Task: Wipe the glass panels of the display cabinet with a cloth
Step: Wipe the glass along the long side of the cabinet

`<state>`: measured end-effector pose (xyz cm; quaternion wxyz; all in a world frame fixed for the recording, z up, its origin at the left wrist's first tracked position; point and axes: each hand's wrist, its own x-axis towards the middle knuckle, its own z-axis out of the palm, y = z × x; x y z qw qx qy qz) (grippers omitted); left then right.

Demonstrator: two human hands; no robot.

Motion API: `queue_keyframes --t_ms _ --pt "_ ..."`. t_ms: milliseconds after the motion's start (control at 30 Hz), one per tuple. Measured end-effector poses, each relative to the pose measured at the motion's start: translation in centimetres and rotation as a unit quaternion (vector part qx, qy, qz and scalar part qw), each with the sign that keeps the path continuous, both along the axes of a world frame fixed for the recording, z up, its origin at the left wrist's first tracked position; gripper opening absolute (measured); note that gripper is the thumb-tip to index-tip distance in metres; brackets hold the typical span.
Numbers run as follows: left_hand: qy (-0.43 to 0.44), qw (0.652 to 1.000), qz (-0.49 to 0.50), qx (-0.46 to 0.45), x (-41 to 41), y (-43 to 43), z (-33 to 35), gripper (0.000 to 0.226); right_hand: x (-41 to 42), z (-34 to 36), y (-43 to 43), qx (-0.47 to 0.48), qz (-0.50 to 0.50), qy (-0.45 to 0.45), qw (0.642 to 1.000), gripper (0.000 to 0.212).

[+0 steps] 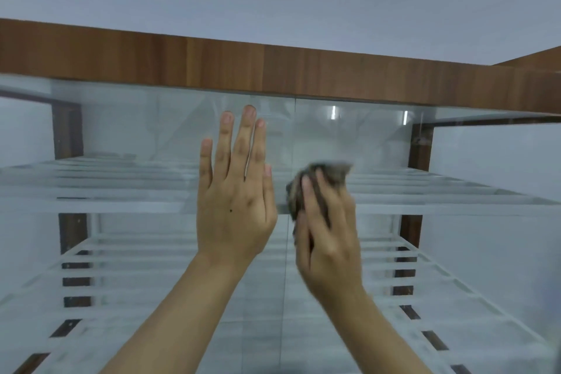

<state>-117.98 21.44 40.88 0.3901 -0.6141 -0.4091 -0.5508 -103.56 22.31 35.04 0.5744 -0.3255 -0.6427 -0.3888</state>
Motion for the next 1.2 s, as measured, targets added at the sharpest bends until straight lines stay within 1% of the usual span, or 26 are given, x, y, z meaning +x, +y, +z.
queue_keyframes --t_ms 67,100,167,233,267,300,333,367,467,500,533,567,600,700,733,767,800,833,933,967,1000,1033,1067,1167,1200 --pt "0.000 1.000 0.002 0.001 -0.1 0.1 -0.1 0.055 -0.1 -4.6 -1.0 -0.028 -0.011 -0.023 0.999 0.044" --pt "-0.001 1.000 0.003 0.000 -0.1 0.1 -0.1 0.055 -0.1 -4.6 -0.9 -0.029 -0.008 -0.025 0.999 0.044" --pt "-0.004 1.000 0.003 -0.003 0.0 0.0 -0.1 0.055 -0.4 -0.3 -0.3 -0.011 0.015 -0.003 1.000 0.042" --pt "-0.004 1.000 0.004 0.001 0.1 0.0 -0.1 0.054 -0.8 6.7 0.3 0.016 0.028 0.052 0.998 0.039" --pt "-0.004 1.000 0.005 0.002 0.0 0.0 -0.1 0.053 -1.0 9.1 0.6 0.026 0.028 0.070 0.997 0.038" --pt "-0.004 1.000 0.003 0.002 0.0 0.0 -0.1 0.053 -1.1 9.8 0.7 0.027 0.028 0.076 0.996 0.037" --pt "-0.004 1.000 0.002 0.003 0.0 0.1 -0.2 0.054 -1.0 8.6 0.7 0.026 0.030 0.065 0.997 0.039" --pt "-0.005 1.000 0.001 0.005 0.0 0.1 -0.2 0.054 -0.8 5.8 0.6 0.021 0.031 0.041 0.998 0.040" --pt "-0.004 1.000 0.002 0.013 0.1 0.2 -0.2 0.055 -0.2 -6.5 -0.8 -0.040 -0.006 -0.015 0.999 0.043" --pt "-0.005 1.000 0.002 0.014 0.1 0.2 -0.2 0.055 0.1 -9.0 -1.3 -0.053 -0.007 -0.028 0.998 0.043" --pt "-0.008 1.000 0.003 0.015 0.1 0.2 -0.2 0.055 0.3 -9.6 -1.3 -0.060 0.003 -0.038 0.997 0.044" --pt "-0.009 1.000 0.005 0.014 0.1 0.2 -0.2 0.055 0.3 -8.4 -0.8 -0.052 0.009 -0.035 0.998 0.044" --pt "-0.007 1.000 0.006 0.013 0.1 0.2 -0.2 0.055 -0.1 -5.8 -0.5 -0.037 0.019 -0.024 0.999 0.044" --pt "-0.008 1.000 0.003 0.013 0.1 0.2 -0.2 0.054 -1.3 5.6 0.4 0.010 0.043 0.055 0.998 0.041" --pt "-0.007 1.000 0.003 0.012 0.1 0.2 -0.2 0.054 -1.6 8.0 0.6 0.013 0.045 0.076 0.996 0.041" --pt "-0.007 1.000 0.002 0.011 0.1 0.2 -0.2 0.054 -1.9 8.4 0.6 0.012 0.047 0.085 0.995 0.041" --pt "-0.007 1.000 0.001 0.013 0.1 0.2 -0.2 0.054 -1.9 6.9 0.6 0.011 0.047 0.078 0.996 0.042" --pt "-0.007 1.000 0.001 0.015 0.1 0.2 -0.2 0.054 -1.8 3.7 0.4 0.007 0.042 0.059 0.997 0.043" --pt "-0.006 1.000 0.002 0.017 0.0 0.3 -0.1 0.054 -0.9 -9.0 -1.2 -0.051 0.002 -0.010 0.999 0.045" --pt "-0.007 1.000 0.004 0.019 0.1 0.3 -0.2 0.054 -0.6 -11.5 -1.6 -0.063 0.001 -0.028 0.998 0.046" --pt "-0.007 1.000 0.007 0.019 0.1 0.3 -0.2 0.053 -0.2 -11.9 -1.5 -0.066 0.007 -0.036 0.997 0.046" --pt "-0.008 1.000 0.009 0.019 0.2 0.3 -0.2 0.053 -0.2 -10.3 -1.0 -0.058 0.012 -0.035 0.998 0.046" --pt "-0.007 1.000 0.009 0.018 0.2 0.3 -0.2 0.054 -0.4 -7.3 -0.6 -0.042 0.021 -0.022 0.999 0.046" --pt "-0.005 1.000 0.006 0.017 0.0 0.3 -0.1 0.054 -1.2 4.9 0.1 0.004 0.038 0.050 0.998 0.043" --pt "-0.004 1.000 0.006 0.016 0.0 0.3 -0.2 0.054 -1.4 7.8 0.3 0.010 0.038 0.071 0.997 0.041"
